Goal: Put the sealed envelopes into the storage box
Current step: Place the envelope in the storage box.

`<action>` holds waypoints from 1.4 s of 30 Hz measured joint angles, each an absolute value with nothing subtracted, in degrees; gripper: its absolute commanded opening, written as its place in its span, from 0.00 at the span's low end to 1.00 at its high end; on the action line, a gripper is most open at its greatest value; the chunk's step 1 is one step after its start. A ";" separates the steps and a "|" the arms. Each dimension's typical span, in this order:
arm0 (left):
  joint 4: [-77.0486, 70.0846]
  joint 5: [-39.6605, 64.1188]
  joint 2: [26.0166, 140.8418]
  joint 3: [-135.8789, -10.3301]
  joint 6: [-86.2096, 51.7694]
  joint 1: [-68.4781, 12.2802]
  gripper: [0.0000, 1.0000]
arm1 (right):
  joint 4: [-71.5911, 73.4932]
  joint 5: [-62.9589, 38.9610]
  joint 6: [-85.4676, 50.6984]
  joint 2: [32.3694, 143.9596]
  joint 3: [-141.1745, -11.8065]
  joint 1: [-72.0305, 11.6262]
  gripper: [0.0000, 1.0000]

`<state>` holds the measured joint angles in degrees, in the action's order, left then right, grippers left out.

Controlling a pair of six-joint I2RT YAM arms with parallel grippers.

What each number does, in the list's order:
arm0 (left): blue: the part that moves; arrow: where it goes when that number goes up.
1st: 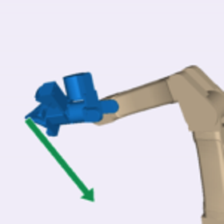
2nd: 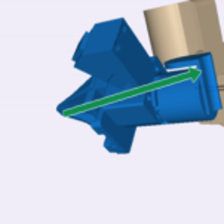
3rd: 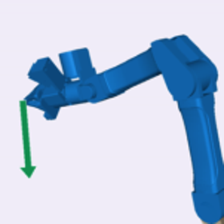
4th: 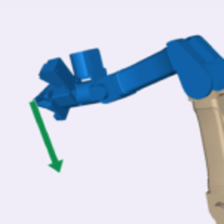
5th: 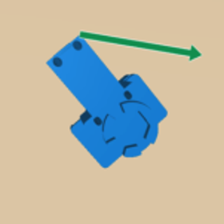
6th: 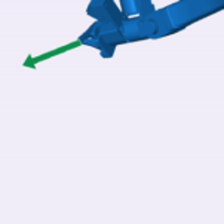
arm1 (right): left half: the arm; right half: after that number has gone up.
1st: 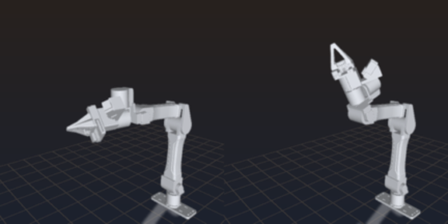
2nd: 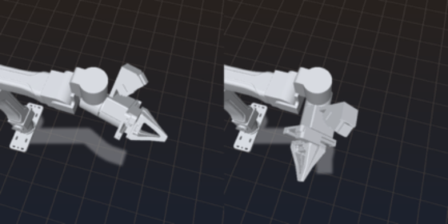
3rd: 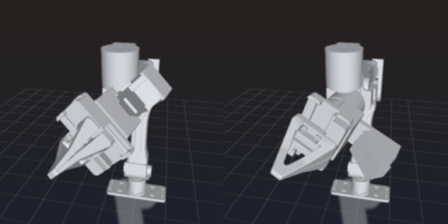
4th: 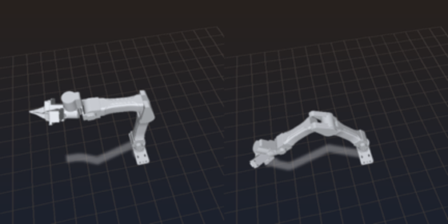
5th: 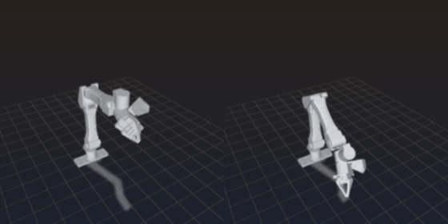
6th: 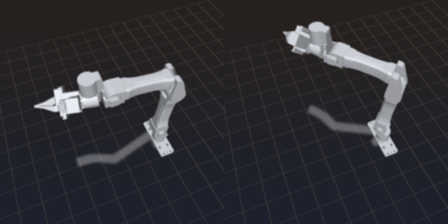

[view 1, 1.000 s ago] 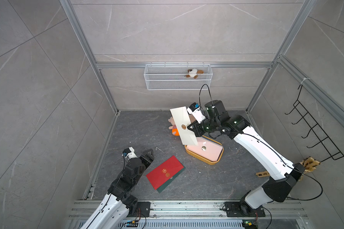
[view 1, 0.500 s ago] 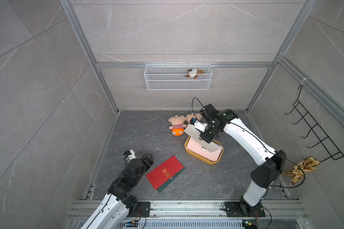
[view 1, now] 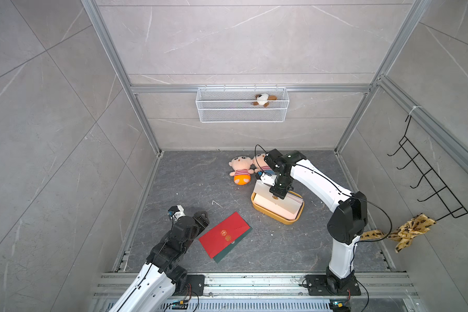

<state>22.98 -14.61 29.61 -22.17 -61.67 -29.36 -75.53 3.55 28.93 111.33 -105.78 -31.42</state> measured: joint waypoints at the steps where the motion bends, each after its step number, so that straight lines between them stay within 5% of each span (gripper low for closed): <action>1: 23.03 -14.63 29.58 -22.17 -61.60 -29.36 0.79 | -75.59 3.62 29.12 111.61 -105.78 -31.42 0.00; 37: 24.27 -14.63 29.61 -22.17 -61.45 -29.36 0.78 | -75.90 4.75 30.13 109.62 -101.36 -31.35 0.00; 42: 24.21 -14.46 29.65 -22.17 -61.45 -29.36 0.79 | -75.61 5.78 29.54 110.52 -101.56 -31.35 0.36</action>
<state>24.21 -14.46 29.65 -22.17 -61.45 -29.36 -75.61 5.78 29.54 110.52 -101.56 -31.35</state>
